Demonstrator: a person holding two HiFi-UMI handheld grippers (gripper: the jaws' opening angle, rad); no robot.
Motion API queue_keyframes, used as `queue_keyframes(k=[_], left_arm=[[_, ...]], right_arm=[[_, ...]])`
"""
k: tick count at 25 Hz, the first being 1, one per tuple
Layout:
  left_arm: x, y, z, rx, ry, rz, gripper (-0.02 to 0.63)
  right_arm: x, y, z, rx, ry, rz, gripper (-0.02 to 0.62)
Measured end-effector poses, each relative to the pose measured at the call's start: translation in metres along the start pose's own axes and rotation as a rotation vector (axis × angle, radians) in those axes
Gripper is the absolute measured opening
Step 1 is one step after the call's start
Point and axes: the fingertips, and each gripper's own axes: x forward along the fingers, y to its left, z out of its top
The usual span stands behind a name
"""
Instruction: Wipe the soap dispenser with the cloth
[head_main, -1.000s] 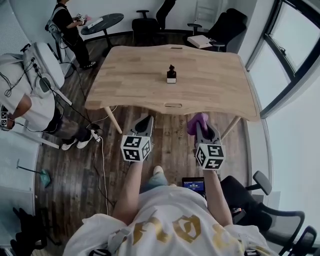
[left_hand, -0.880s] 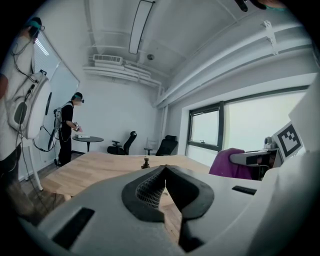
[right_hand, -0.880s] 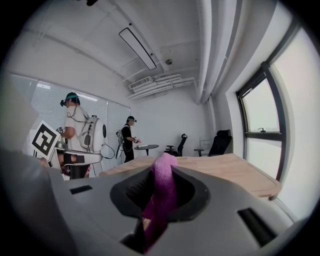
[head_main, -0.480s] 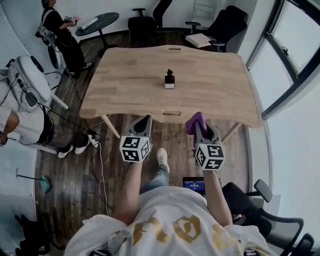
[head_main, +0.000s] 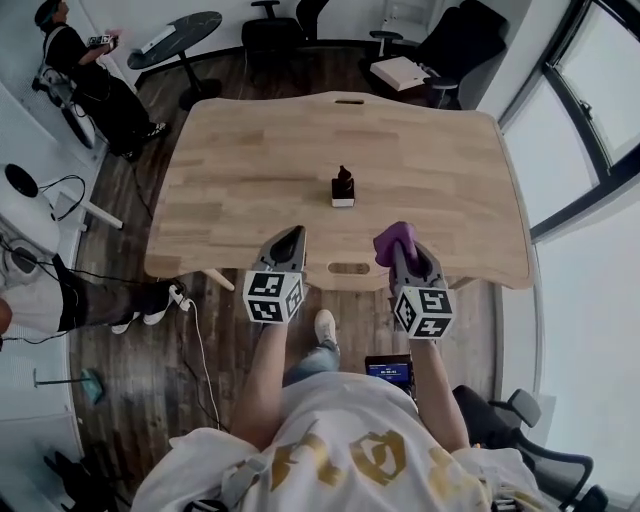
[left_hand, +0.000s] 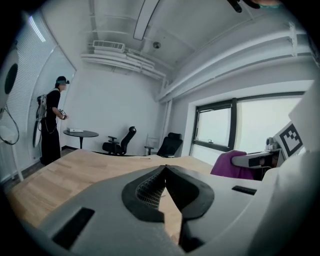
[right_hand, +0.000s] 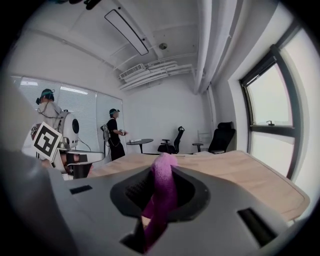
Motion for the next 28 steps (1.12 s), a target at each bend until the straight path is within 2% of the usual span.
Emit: queue_keyframes(k=[6,13,19,24,28], left_arm=[[0.078,0.043,0.018,-0.033,-0.005,-0.042,0.009],[0.127,0.060,0.029,-0.097,-0.020,-0.161,0.009],[0.145,0.051,0.031,-0.062,0.017,-0.222,0.009],[0.158,0.052,0.031,-0.026,0.022,-0.217,0.009],[0.169,0.049,0.040,-0.029,0.001,-0.237,0.009]], right_arm=[[0.076,-0.016,0.011,-0.009,0.038,-0.019,0.053],[0.121,-0.023,0.021,0.032,0.020,-0.049,0.054],[0.124,-0.039,0.024,0.062,0.013,-0.092,0.054],[0.135,-0.043,0.031,0.065,-0.011,-0.086,0.054],[0.142,-0.050,0.033,0.119,-0.022,-0.075,0.054]])
